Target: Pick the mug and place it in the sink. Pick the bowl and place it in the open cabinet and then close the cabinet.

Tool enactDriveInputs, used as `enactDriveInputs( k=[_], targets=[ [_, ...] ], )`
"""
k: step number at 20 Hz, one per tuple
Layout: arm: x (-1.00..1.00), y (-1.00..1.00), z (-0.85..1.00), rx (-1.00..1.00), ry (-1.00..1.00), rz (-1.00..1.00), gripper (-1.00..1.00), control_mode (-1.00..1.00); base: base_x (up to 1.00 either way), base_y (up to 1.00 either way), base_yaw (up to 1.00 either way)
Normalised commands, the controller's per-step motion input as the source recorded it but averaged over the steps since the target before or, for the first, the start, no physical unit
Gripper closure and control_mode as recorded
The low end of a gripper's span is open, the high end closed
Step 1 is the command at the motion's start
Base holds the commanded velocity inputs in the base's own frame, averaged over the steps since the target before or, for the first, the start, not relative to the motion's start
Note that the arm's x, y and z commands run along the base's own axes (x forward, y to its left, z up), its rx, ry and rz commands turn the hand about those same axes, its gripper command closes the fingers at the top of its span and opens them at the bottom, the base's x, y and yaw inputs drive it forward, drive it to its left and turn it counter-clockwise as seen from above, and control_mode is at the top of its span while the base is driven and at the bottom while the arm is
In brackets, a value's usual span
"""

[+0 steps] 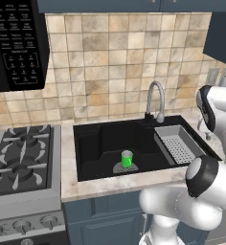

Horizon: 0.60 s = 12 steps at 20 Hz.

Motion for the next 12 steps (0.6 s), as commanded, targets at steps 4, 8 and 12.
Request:
enactDriveInputs(
  k=[4, 8, 12],
  targets=[
    [0.0, -0.49, 0.0, -0.01, 0.0, 0.0, -1.0, -1.0, 0.0, 0.0, 0.0],
    [0.0, -0.44, 0.0, -0.05, 0.0, 0.0, -1.0, -1.0, 0.0, 0.0, 0.0],
    [-0.05, -0.32, -0.07, -0.08, -0.05, 0.0, -1.0, -1.0, 0.0, 0.0, 0.0]
  ],
)
